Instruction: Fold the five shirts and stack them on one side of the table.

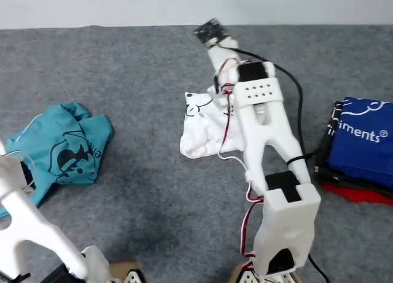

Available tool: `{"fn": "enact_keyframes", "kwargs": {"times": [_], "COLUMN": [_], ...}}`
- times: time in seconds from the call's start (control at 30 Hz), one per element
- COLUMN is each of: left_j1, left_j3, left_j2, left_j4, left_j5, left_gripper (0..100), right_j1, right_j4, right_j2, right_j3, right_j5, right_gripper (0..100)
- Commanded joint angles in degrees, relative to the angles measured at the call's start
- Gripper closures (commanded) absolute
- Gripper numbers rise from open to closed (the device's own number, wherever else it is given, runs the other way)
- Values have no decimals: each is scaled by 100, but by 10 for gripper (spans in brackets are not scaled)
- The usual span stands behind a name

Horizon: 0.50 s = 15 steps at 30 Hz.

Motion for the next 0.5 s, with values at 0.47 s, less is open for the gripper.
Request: {"fn": "enact_keyframes", "kwargs": {"times": [0.47], "left_j1": [-18], "left_j3": [259], "left_j2": [-211], "left_j4": [44], "left_j5": [-44], "left_gripper": [995], "right_j1": [-13], "right_j4": [1956], "right_j2": [119], "right_j3": [-343], "right_j5": [-1433], "right_gripper": [876]}}
